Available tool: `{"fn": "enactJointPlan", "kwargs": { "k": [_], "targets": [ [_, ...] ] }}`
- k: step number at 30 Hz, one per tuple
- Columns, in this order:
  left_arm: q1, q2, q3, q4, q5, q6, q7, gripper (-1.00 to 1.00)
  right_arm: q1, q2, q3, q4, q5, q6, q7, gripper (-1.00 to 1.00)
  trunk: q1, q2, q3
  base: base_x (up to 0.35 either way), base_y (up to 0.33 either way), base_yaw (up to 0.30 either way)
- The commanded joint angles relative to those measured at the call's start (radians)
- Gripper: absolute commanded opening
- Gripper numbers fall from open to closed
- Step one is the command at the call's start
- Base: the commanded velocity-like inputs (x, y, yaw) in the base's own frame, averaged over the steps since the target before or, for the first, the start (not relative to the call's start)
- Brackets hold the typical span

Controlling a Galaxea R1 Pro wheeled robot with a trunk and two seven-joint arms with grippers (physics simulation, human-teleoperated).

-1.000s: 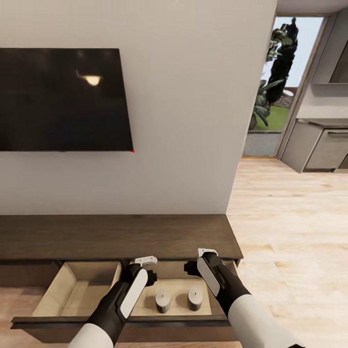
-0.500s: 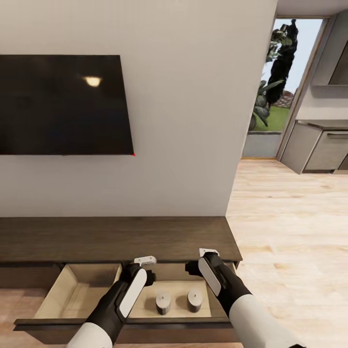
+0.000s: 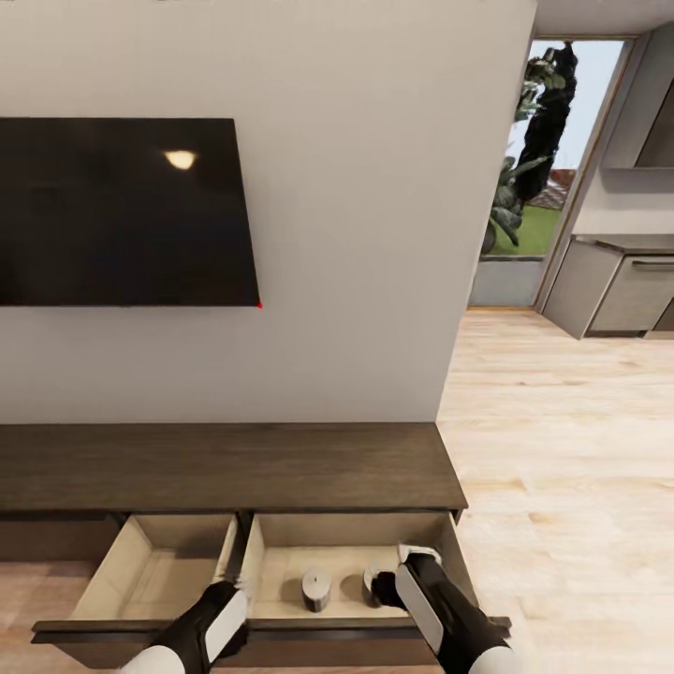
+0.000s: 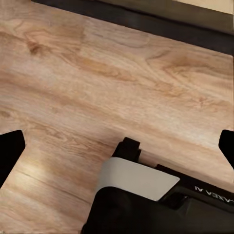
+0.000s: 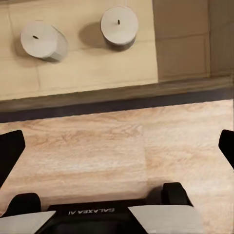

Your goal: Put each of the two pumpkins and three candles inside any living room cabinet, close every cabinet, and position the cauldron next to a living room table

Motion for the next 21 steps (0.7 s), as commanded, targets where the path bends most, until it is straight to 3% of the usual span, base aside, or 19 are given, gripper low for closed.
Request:
{"fn": "enactJointPlan", "kwargs": {
  "k": [1,4,7,14,18,21],
  "targets": [
    [0.004,0.001,-0.010,0.017,0.009,-0.017,0.008,1.00,0.024,-0.001,0.004,0.000,-0.007,-0.024,-0.009,1.00,-0.004,0.007,0.002,0.000,0.000,0.000],
    [0.006,0.002,-0.011,0.063,0.005,-0.074,0.005,1.00,0.082,-0.002,0.004,0.002,-0.005,-0.092,-0.009,1.00,-0.012,0.021,0.009,0.000,0.000,0.000],
    [0.006,0.004,-0.015,0.129,0.000,-0.147,-0.042,1.00,0.133,-0.019,0.007,0.003,-0.003,-0.145,-0.009,1.00,-0.012,0.021,0.010,0.000,0.000,0.000],
    [0.011,0.002,-0.033,0.205,-0.012,-0.252,-0.209,1.00,0.148,-0.048,0.011,0.038,-0.003,-0.162,-0.011,1.00,-0.012,0.021,0.010,0.000,0.000,0.000],
    [0.018,0.002,-0.049,0.227,-0.020,-0.299,-0.226,1.00,0.150,-0.049,0.011,0.081,-0.001,-0.183,-0.011,1.00,-0.015,0.028,0.013,0.000,0.000,0.000],
    [0.022,0.003,-0.052,0.261,-0.031,-0.337,-0.251,1.00,0.150,-0.047,0.013,0.149,0.001,-0.270,-0.010,1.00,-0.027,0.049,0.022,0.000,0.000,0.000]
  ]
}}
